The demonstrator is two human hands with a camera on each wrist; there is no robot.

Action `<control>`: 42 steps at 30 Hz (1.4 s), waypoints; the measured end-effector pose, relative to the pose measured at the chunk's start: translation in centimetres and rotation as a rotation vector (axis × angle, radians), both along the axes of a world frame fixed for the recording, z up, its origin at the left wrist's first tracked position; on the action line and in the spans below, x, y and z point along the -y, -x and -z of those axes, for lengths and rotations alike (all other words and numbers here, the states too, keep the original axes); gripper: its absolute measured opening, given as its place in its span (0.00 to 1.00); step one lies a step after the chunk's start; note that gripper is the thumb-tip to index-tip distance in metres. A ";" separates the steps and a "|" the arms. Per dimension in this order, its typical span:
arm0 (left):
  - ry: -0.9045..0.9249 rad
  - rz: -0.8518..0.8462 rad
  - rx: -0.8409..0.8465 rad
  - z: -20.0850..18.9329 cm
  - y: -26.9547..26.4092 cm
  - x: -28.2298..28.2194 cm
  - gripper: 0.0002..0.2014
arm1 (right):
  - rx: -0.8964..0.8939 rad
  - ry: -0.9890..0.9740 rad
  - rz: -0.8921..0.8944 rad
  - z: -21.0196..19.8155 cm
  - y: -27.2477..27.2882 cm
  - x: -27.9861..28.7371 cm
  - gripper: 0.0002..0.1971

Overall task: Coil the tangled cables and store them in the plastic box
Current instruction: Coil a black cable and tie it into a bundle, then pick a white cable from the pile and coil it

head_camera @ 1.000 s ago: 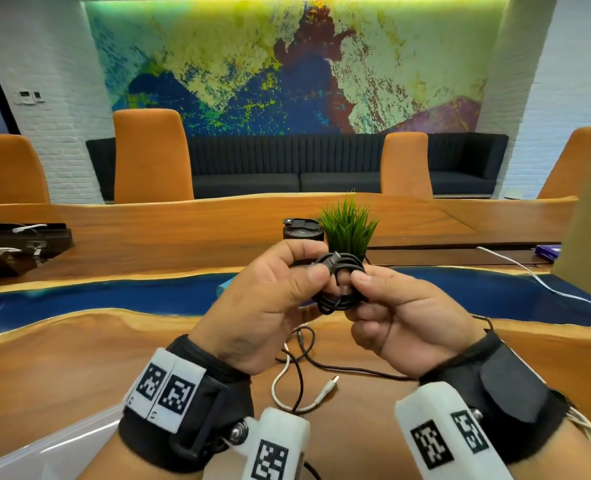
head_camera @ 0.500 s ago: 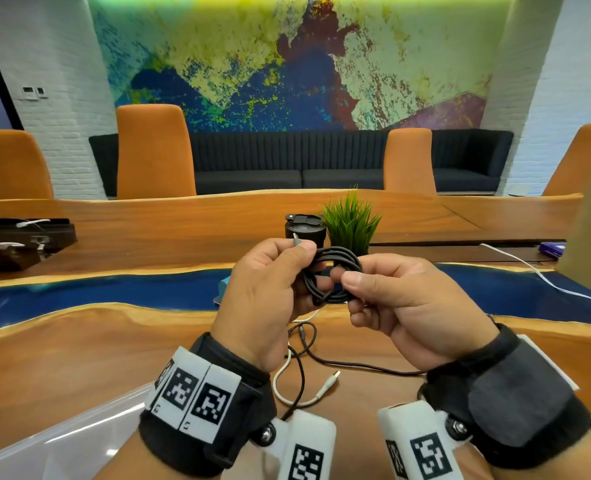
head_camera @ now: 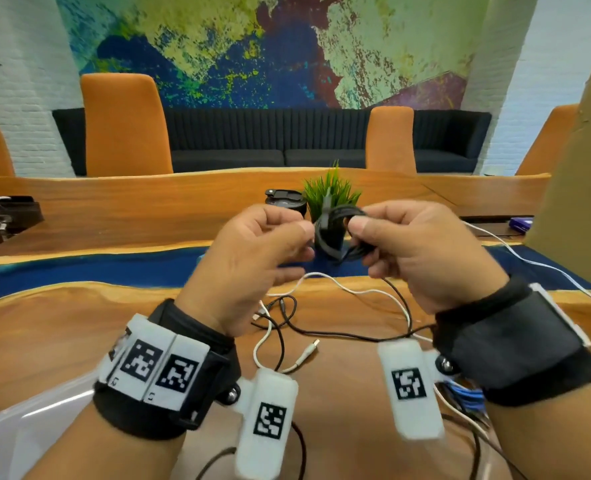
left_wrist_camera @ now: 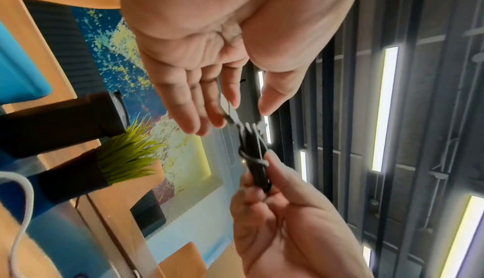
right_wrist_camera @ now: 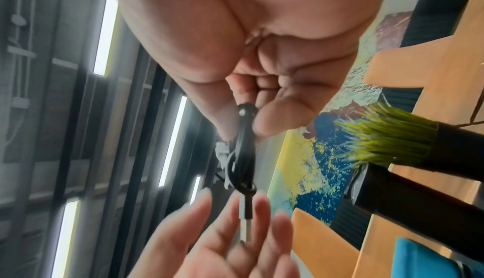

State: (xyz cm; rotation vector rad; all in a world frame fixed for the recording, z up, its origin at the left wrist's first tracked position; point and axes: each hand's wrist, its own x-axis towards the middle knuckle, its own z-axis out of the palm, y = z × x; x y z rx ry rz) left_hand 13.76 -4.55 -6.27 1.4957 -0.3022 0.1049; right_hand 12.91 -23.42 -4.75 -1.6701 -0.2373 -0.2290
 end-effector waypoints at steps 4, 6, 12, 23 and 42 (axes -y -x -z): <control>0.000 -0.045 0.063 -1.1 -0.3 -1.5 0.02 | -0.027 -0.163 0.060 -2.3 0.1 2.8 0.03; -0.003 -0.038 0.094 -1.4 -0.4 -1.9 0.01 | -0.038 -0.142 0.125 -3.6 0.7 5.0 0.05; -0.150 0.068 0.170 -1.3 -1.1 -1.7 0.21 | -0.195 0.187 0.286 -3.8 3.0 13.4 0.06; -0.330 0.050 0.246 -2.4 2.0 -2.0 0.13 | -0.714 0.680 0.223 6.9 4.9 18.9 0.04; -0.414 -0.153 0.287 -3.8 1.7 -4.8 0.05 | 0.135 1.851 -0.377 7.3 -3.5 -6.5 0.12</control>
